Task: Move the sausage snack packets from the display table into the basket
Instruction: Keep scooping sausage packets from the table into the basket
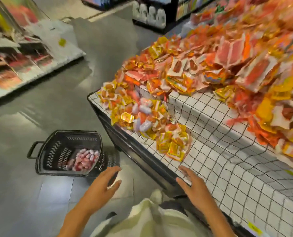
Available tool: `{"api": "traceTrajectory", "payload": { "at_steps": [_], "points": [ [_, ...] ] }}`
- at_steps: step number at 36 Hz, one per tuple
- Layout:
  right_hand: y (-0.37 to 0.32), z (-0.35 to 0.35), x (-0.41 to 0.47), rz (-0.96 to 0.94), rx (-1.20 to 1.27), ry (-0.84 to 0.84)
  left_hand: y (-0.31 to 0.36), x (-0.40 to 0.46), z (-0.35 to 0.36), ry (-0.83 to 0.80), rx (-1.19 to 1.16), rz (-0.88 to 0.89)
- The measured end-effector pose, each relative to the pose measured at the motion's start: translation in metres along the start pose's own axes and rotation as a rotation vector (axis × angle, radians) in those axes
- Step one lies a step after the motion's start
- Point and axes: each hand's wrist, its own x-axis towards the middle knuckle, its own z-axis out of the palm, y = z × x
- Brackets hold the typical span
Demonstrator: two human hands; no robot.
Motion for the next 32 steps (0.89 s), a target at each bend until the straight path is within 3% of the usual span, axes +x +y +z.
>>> {"api": "traceTrajectory", "payload": {
  "at_steps": [5,11,16,20,29,32],
  "points": [
    [-0.02,-0.013,0.067,-0.046,0.184,0.188,0.016,0.057,-0.015,-0.043,0.101,0.058],
    [-0.014,-0.028,0.118,0.262,0.446,0.298,0.027,0.12,-0.026,-0.079,0.13,0.188],
    [-0.032,-0.01,0.129,0.357,0.696,0.296,0.032,0.172,-0.036,0.007,0.208,0.383],
    [-0.047,0.002,0.133,0.449,0.74,0.441,0.036,0.216,-0.048,-0.001,0.319,0.502],
    [-0.074,0.017,0.16,0.614,1.089,0.574,0.017,0.272,-0.058,-0.19,0.419,0.58],
    [-0.08,0.024,0.161,0.628,1.189,0.534,0.006,0.276,-0.061,-0.226,0.362,0.629]
  ]
}}
